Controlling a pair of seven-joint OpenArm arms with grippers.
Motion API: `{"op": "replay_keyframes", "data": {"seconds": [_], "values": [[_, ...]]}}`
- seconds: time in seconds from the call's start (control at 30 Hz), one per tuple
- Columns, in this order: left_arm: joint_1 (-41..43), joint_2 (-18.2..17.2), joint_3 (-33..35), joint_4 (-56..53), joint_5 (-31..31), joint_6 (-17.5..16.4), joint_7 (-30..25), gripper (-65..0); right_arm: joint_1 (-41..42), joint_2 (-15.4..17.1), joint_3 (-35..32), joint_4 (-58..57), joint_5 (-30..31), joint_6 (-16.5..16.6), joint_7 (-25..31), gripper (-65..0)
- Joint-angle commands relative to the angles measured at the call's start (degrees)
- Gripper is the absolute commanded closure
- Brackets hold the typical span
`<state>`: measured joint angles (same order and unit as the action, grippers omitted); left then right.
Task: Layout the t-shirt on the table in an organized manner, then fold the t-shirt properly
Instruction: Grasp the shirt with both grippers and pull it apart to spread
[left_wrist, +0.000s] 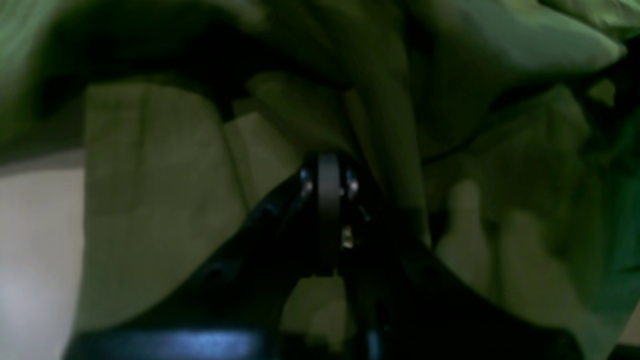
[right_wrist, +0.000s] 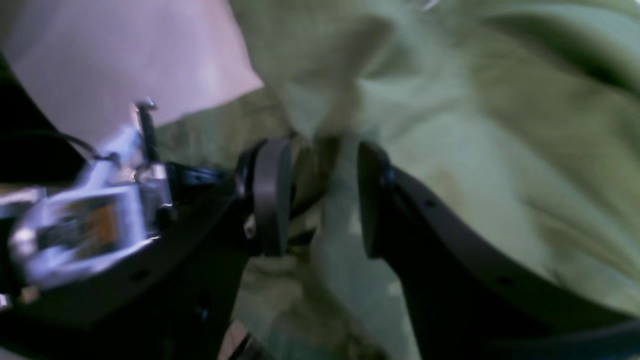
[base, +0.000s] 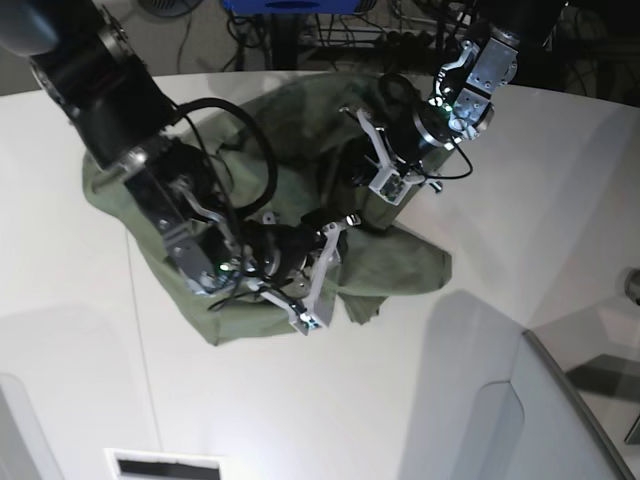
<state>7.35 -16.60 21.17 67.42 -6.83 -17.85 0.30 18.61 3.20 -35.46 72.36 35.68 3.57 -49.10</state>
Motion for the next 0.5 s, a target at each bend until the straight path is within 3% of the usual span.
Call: {"op": "replay_keyframes", "data": {"seconds": [0.0, 0.13, 0.27, 0.47], "values": [[1.22, -0.94, -0.47, -0.3, 2.3, 1.01, 2.83, 0.0, 3.41, 0.71, 0.61, -2.69, -0.3, 0.16, 2.99, -20.3], [4.91, -2.87, -6.09, -0.3, 4.15, 1.01, 2.83, 0.0, 9.04, 0.36, 0.52, -18.51, -0.3, 0.87, 11.7, -20.3], [7.37, -3.75, -12.6, -0.38, 4.15, 1.01, 2.91, 0.0, 15.1, 0.36, 0.43, -34.16, -0.3, 4.56, 20.05, -20.3], [8.69, -3.75, -19.1, -0.3, 4.15, 1.01, 2.91, 0.0, 22.05, 0.62, 0.52, -54.91, -0.3, 4.65, 31.39, -20.3]]}}
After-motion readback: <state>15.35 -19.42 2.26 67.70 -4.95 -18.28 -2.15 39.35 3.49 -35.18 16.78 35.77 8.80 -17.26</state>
